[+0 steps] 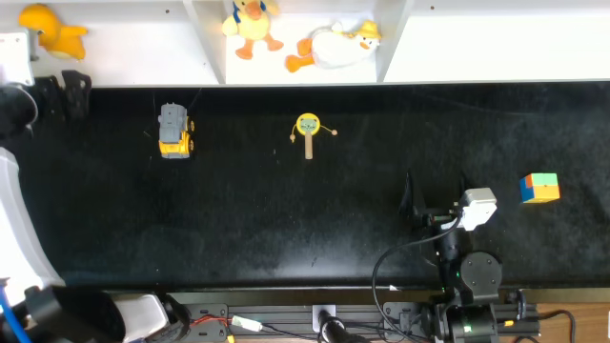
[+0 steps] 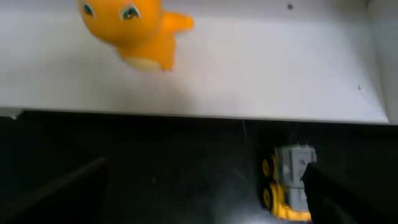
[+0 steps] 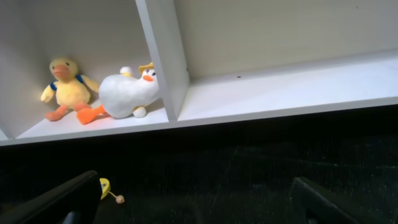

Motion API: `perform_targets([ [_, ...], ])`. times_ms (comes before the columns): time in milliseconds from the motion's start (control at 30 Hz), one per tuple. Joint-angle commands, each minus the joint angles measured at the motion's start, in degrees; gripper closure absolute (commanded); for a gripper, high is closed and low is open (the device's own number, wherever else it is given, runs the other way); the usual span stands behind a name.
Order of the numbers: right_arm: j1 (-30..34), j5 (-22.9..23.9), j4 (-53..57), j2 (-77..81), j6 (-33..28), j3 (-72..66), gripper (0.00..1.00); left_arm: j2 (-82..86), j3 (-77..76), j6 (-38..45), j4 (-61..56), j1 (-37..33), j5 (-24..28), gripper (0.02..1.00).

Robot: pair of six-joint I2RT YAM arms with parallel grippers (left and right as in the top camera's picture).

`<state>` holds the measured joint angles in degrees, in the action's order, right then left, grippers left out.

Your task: Store Toys

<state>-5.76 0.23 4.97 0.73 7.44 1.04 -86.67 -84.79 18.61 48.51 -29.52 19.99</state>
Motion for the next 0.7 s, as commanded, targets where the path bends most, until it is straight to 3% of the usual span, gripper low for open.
perform_targets([
  [33, -0.2, -0.2, -0.4, -0.5, -0.4, -0.7, 0.005, 4.1, -1.0, 1.3, 3.9, -0.4, 0.5, 0.023],
  [233, -0.2, -0.2, -0.4, -0.5, -0.4, -0.7, 0.005, 6.9, -0.3, 2.4, 9.3, -0.3, 0.7, 0.02],
  [300, -0.2, -0.2, -0.4, -0.5, -0.4, -0.7, 0.005, 8.0, 1.0, 4.3, 9.7, 0.0, 3.0, 0.02],
  [500, -0.2, -0.2, -0.3, -0.5, -0.4, -0.7, 0.005, 9.6, 7.6, 5.4, 5.6, 0.5, 4.9, 0.02],
  [600, -0.2, -0.2, -0.4, -0.5, -0.4, -0.7, 0.005, 9.4, 12.1, 5.4, 0.0, 2.8, 4.4, 0.02],
  [700, -0.2, -0.2, -0.4, -0.5, -0.4, -0.7, 0.005, 9.3, 15.7, 5.4, -5.0, 6.7, 0.3, 0.02],
])
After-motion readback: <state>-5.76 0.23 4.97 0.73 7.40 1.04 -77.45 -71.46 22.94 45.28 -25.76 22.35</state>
